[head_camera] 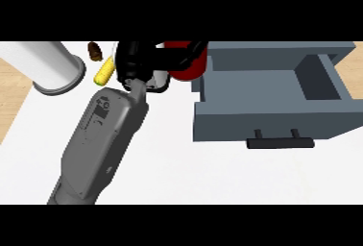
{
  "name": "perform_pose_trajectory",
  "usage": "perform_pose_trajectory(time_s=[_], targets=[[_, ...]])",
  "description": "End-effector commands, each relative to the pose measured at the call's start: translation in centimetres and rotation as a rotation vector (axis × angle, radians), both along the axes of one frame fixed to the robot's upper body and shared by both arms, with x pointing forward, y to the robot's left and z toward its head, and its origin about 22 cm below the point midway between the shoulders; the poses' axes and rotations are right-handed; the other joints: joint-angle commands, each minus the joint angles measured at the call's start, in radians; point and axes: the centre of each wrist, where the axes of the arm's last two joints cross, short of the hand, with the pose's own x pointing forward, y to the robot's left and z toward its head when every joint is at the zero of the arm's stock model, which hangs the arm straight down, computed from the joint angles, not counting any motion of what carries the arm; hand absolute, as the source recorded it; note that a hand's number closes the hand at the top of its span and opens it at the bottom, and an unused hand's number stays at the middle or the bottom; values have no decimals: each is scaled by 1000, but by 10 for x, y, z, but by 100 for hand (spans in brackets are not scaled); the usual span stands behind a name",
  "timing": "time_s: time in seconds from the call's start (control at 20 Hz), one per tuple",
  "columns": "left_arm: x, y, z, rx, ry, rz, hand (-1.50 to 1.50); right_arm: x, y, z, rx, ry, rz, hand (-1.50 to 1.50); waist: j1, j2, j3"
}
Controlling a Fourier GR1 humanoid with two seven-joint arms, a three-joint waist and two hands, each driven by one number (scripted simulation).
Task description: Pick up the can, place it into the drawer and close the drawer
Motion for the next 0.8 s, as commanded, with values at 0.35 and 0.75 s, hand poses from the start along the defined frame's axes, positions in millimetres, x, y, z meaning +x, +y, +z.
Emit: perform_pose_trajectory(time_s=[0.35,0.75], targets=[[28,-53,32,46,4,0,150,10,4,11,6,-10,15,-150,-12,3,0],[33,-79,32,47,18,0,150,20,3,4,-6,-13,2,-150,-18,5,0]])
